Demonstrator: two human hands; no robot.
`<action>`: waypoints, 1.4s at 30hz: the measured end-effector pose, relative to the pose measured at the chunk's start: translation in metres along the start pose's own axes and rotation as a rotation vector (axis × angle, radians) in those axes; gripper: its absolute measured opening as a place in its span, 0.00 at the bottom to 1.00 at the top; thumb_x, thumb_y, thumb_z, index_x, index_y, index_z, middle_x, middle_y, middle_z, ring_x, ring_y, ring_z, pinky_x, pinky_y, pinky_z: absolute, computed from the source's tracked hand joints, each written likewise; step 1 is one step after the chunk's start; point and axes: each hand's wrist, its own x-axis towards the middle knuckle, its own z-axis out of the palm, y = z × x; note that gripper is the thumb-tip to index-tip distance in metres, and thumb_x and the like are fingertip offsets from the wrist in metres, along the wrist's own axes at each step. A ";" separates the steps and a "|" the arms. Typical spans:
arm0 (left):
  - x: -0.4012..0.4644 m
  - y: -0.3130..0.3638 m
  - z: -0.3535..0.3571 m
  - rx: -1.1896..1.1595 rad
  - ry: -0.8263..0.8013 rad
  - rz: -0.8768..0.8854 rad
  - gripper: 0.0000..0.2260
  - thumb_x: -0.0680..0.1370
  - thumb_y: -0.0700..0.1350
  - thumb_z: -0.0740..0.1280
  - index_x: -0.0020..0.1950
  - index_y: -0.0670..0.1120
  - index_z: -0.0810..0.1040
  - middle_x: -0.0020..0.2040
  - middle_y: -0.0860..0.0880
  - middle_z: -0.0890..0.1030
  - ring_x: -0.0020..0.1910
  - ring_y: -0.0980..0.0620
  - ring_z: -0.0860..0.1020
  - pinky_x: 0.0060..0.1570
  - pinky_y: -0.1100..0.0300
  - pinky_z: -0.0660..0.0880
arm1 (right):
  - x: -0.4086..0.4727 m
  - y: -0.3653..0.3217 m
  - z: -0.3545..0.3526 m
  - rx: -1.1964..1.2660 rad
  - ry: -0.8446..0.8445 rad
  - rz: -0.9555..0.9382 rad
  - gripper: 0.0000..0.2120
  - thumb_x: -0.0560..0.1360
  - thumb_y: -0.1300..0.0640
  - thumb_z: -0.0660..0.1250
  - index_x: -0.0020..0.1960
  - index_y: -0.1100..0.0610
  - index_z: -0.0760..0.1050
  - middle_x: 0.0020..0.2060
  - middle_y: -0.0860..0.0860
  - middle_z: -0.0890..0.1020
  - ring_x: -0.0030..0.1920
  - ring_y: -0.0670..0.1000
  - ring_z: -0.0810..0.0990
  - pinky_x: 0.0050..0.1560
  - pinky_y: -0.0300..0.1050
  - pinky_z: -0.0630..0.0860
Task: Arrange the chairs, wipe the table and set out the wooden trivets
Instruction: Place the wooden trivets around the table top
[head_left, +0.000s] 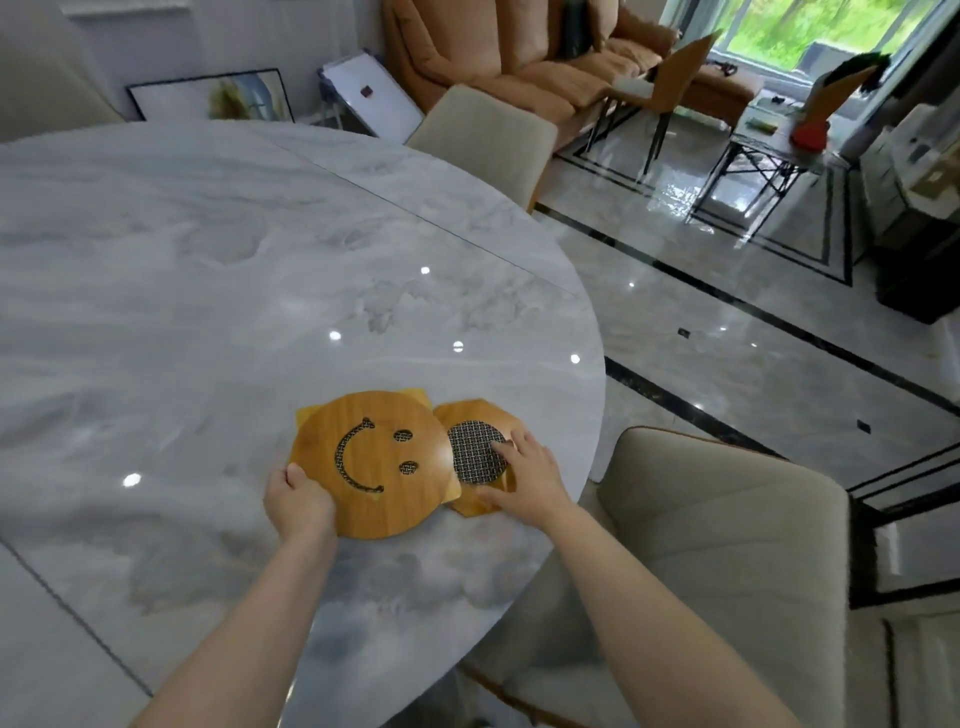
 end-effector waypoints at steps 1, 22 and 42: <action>-0.011 -0.004 0.003 -0.034 0.045 -0.027 0.12 0.84 0.43 0.50 0.51 0.42 0.72 0.44 0.46 0.73 0.47 0.47 0.71 0.49 0.55 0.68 | 0.000 0.005 -0.001 -0.023 -0.052 -0.059 0.37 0.73 0.38 0.66 0.77 0.50 0.56 0.77 0.52 0.50 0.77 0.52 0.44 0.76 0.52 0.42; -0.135 -0.040 0.002 -0.257 0.437 -0.151 0.15 0.83 0.42 0.50 0.52 0.35 0.74 0.38 0.44 0.71 0.43 0.49 0.68 0.45 0.53 0.69 | 0.008 0.042 -0.023 -0.162 -0.192 -0.383 0.28 0.79 0.42 0.57 0.76 0.51 0.58 0.77 0.51 0.55 0.77 0.52 0.52 0.75 0.50 0.50; -0.314 -0.014 0.199 -0.350 0.146 -0.144 0.16 0.83 0.43 0.51 0.53 0.35 0.75 0.45 0.39 0.76 0.49 0.45 0.74 0.52 0.56 0.73 | -0.068 0.228 -0.164 0.720 0.052 -0.031 0.16 0.70 0.52 0.75 0.51 0.61 0.76 0.43 0.51 0.79 0.43 0.47 0.78 0.38 0.31 0.73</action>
